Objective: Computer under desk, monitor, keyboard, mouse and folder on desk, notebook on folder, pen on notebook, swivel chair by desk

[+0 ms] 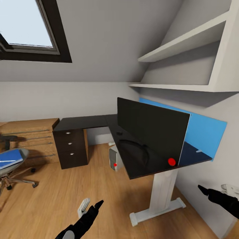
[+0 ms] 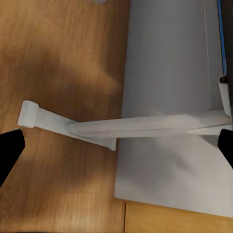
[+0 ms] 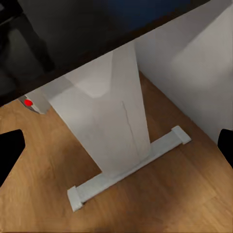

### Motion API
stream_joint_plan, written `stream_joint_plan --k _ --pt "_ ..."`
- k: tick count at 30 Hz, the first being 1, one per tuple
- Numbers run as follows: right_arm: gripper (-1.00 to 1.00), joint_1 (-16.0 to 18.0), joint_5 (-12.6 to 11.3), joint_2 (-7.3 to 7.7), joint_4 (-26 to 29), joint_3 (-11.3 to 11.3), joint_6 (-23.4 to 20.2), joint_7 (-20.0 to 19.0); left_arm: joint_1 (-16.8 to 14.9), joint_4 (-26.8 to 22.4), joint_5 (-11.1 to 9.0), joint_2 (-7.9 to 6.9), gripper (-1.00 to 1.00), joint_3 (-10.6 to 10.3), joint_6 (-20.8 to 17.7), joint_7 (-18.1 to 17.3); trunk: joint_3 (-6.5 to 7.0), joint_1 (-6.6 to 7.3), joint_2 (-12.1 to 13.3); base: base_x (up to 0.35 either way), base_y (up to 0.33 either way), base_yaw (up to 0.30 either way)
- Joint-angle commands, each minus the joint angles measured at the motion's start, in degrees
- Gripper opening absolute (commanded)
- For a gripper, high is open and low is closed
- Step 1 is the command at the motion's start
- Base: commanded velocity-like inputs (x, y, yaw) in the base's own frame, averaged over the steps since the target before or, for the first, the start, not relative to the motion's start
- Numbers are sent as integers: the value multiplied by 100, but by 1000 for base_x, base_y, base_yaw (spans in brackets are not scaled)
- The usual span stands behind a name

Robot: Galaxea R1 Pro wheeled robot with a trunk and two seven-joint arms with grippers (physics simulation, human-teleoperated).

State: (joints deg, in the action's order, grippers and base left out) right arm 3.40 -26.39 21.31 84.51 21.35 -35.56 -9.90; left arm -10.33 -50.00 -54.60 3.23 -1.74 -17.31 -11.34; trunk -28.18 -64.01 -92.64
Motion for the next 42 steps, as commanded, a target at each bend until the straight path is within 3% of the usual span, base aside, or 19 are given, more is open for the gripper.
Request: stream_joint_plan --k 1,6,7,17,26,42 --pt "100 21 -5 -23 71 35 -92 -3 -4 -1 -45 2 100 6 -34 -3 -6 3 -4 -238 -269 275" --pt "100 84 -22 -87 511 105 -284 67 -2 -1 -39 2 100 9 -33 7 -6 3 -4 -225 -251 276" --pt "100 413 -52 -93 659 121 -522 83 18 -1 -52 -33 100 32 -48 -2 -6 3 -4 -50 -55 275" --pt "100 888 -57 -99 777 405 -934 91 32 -1 -71 -128 100 48 -58 -15 -6 3 -4 -16 -31 275" --pt "100 964 -52 -104 786 439 -968 94 35 -1 -66 -131 100 43 -46 -9 -6 3 -4 -1 -216 238" --pt "100 977 -59 -103 685 576 -962 100 38 -1 -66 -130 100 42 -52 -36 -6 3 -4 0 -285 23"
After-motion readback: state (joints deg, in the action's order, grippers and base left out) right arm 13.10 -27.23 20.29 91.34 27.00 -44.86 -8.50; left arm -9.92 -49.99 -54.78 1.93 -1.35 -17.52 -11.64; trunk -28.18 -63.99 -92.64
